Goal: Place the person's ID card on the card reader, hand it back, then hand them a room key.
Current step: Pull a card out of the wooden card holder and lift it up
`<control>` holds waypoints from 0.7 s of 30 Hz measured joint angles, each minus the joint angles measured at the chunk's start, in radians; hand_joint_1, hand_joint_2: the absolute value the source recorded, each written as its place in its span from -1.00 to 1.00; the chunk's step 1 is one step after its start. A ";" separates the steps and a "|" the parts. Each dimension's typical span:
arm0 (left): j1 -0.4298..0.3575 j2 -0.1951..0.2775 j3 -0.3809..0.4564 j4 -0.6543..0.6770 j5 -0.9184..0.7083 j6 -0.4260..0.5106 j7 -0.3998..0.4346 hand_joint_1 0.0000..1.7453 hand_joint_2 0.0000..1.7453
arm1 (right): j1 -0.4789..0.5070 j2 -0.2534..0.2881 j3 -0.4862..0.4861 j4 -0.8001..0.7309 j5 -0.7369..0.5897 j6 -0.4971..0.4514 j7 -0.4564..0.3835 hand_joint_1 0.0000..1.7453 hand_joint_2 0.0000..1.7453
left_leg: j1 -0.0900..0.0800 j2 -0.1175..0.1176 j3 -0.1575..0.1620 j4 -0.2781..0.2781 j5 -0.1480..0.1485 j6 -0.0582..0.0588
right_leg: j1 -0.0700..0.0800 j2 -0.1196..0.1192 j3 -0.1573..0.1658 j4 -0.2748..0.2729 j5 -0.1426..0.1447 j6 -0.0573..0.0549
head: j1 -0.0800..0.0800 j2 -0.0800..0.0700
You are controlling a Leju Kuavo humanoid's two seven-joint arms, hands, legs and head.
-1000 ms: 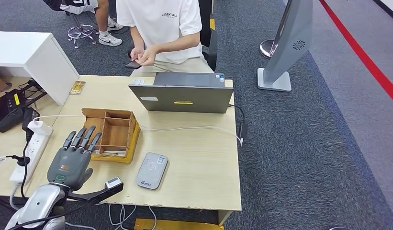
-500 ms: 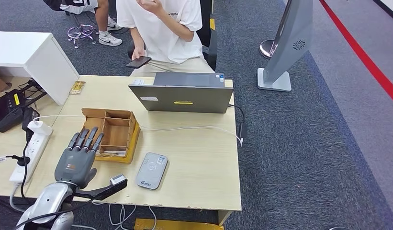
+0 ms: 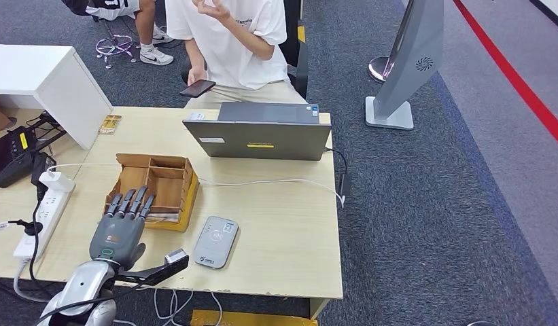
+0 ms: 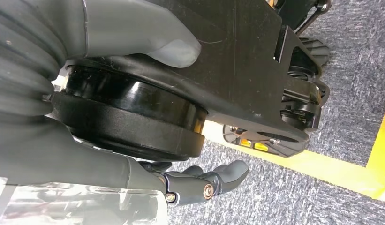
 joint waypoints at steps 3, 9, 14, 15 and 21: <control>-0.004 -0.008 0.000 0.011 0.000 0.001 0.000 1.00 1.00 | 0.000 0.000 0.004 -0.001 0.002 -0.004 0.000 -1.00 1.00 | 0.000 0.000 0.000 0.000 0.000 0.000 | 0.000 0.000 0.000 0.000 0.000 0.000 | 0.000 0.000; -0.005 -0.014 0.001 0.016 0.017 0.013 -0.013 1.00 1.00 | 0.000 0.000 0.008 -0.001 0.003 -0.004 0.000 -1.00 1.00 | 0.000 0.000 0.000 0.000 0.000 0.000 | 0.000 0.000 0.000 0.000 0.000 0.000 | 0.000 0.000; -0.005 -0.016 0.007 0.017 0.026 0.019 -0.017 1.00 1.00 | 0.000 0.000 0.009 -0.001 0.007 -0.004 0.000 -1.00 1.00 | 0.000 0.000 0.000 0.000 0.000 0.000 | 0.000 0.000 0.000 0.000 0.000 0.000 | 0.000 0.000; -0.005 -0.017 0.007 0.017 0.028 0.020 -0.018 1.00 1.00 | 0.000 0.000 0.009 -0.001 0.008 -0.004 0.000 -1.00 1.00 | 0.000 0.000 0.000 0.000 0.000 0.000 | 0.000 0.000 0.000 0.000 0.000 0.000 | 0.000 0.000; -0.007 -0.019 0.011 0.017 0.033 0.021 -0.021 1.00 1.00 | 0.000 0.000 0.009 -0.001 0.006 -0.004 -0.002 -1.00 1.00 | 0.000 0.000 0.000 0.000 0.000 0.000 | 0.000 0.000 0.000 0.000 0.000 0.000 | 0.000 0.000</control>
